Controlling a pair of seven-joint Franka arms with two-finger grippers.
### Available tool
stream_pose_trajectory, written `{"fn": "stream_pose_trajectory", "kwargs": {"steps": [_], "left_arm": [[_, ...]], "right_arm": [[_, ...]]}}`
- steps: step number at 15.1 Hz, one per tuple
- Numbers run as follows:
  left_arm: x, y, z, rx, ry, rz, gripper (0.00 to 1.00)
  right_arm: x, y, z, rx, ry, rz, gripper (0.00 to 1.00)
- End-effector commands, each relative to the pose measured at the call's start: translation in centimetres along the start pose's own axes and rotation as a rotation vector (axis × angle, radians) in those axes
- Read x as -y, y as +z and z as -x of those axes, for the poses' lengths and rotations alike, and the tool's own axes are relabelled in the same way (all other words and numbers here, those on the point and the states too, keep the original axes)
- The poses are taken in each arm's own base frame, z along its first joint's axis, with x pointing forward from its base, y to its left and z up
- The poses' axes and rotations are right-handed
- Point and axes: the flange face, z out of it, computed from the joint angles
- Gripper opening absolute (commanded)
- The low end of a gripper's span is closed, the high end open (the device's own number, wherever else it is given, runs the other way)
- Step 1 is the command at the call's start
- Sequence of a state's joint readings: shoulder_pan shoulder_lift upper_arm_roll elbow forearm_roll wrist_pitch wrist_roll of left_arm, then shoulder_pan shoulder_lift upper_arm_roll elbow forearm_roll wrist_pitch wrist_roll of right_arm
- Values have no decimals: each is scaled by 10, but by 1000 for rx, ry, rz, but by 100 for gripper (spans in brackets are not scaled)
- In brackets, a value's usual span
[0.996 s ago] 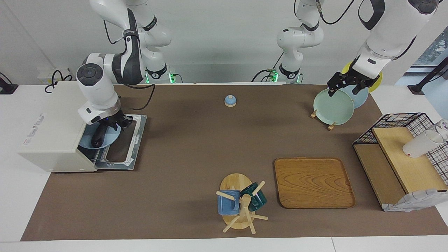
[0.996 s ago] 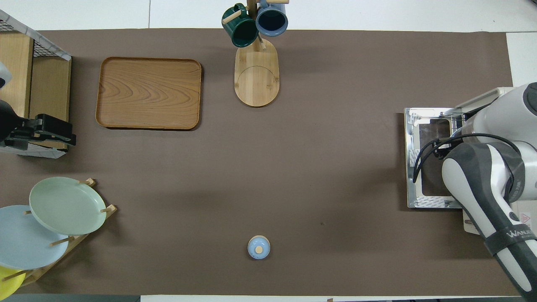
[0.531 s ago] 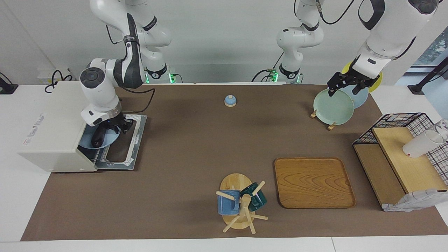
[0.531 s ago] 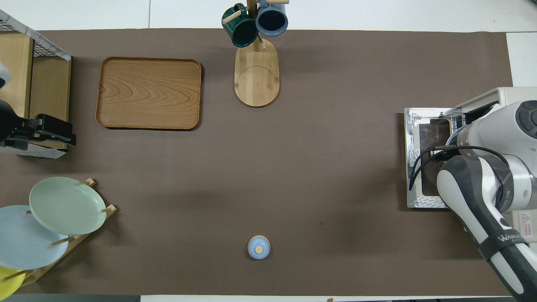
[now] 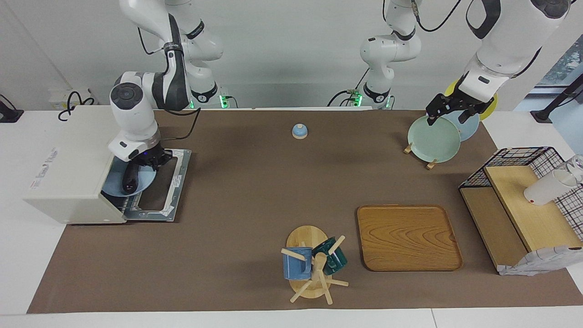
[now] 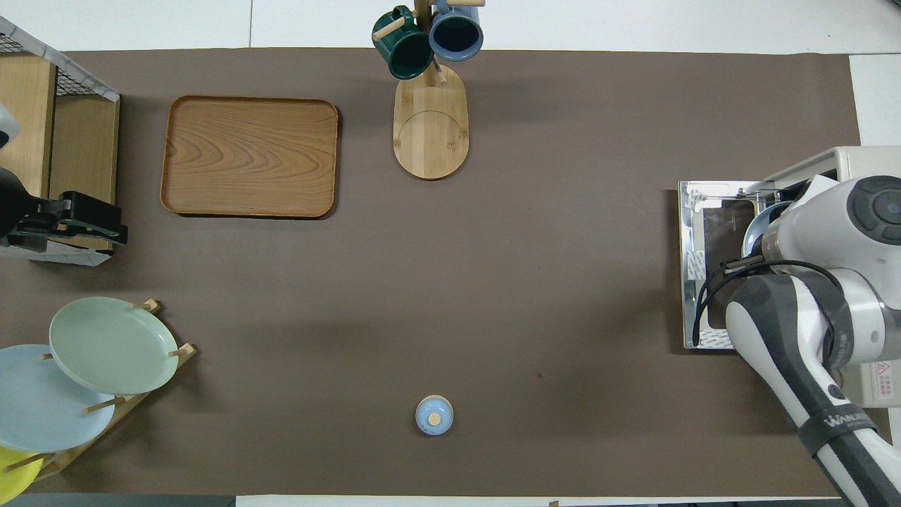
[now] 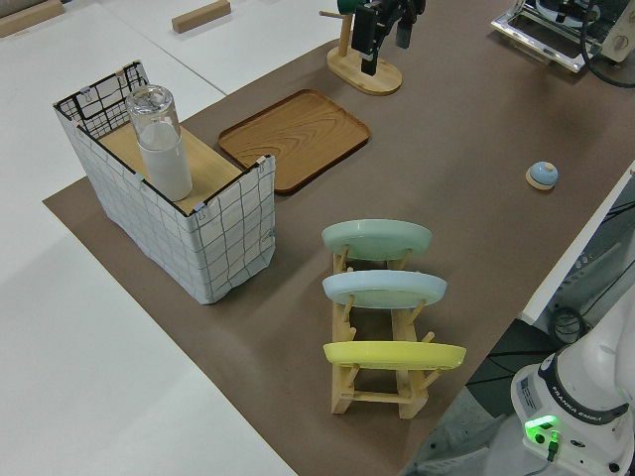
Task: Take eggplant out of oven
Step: 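Grasp the light blue plate inside the oven with the right gripper, then pull the plate with eggplant out and set it on the table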
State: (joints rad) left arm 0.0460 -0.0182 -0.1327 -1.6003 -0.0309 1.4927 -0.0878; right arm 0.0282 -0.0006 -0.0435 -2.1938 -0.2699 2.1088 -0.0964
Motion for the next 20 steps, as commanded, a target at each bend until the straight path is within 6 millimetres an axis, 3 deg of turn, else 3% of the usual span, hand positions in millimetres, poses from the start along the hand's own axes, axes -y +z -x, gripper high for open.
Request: {"fn": "stream_pose_trajectory", "kwargs": {"steps": [1, 2, 6, 9, 11, 13, 16, 17, 18, 20], "left_arm": [[2, -5, 5, 6, 3, 3, 100], [2, -5, 5, 4, 3, 3, 100], [2, -5, 5, 6, 3, 3, 100], [2, -5, 5, 6, 3, 3, 100], [2, -5, 5, 6, 3, 3, 100], [2, -5, 5, 6, 3, 3, 100], [2, -5, 5, 6, 3, 2, 100], [2, -5, 5, 6, 3, 3, 100], [2, -5, 5, 6, 3, 3, 100], [2, -5, 5, 6, 3, 3, 100]], "right_arm": [[16, -21, -13, -7, -71, 38, 0], [17, -27, -18, 0, -75, 42, 0], [78, -58, -35, -9, -181, 78, 0], [87, -63, -35, -6, -140, 85, 0], [123, -81, -40, -20, -134, 97, 0], [168, -102, -48, -15, -70, 102, 0], [238, -122, -42, -37, 6, 30, 0], [276, -124, -45, -34, 7, 19, 0], [336, -136, -58, -41, 24, 27, 0], [429, -131, -85, 25, 119, 117, 0]]}}
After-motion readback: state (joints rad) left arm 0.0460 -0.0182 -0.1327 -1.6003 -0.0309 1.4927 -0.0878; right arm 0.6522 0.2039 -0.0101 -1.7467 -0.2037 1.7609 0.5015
